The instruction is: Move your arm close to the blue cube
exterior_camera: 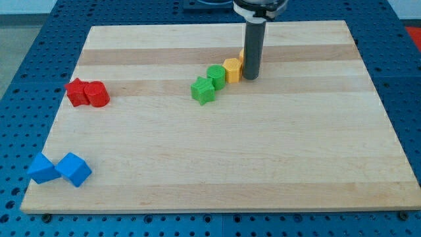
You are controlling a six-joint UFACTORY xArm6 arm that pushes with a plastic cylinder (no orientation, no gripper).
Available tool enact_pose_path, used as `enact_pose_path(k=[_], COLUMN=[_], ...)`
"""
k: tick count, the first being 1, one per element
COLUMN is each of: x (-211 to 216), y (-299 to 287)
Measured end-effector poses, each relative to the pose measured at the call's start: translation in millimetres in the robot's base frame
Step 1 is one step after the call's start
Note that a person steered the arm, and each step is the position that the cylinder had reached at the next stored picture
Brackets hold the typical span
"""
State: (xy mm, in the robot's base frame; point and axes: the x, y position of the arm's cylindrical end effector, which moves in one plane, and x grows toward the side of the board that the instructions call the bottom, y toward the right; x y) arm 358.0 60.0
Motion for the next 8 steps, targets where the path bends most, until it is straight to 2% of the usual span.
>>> enact_pose_path(k=[3,4,5,6,7,8], x=[2.6,50.3,120.4,186.2,239.5,260.0], y=[-6.7,30.4,44.7,13.2,-58.5,-95.9])
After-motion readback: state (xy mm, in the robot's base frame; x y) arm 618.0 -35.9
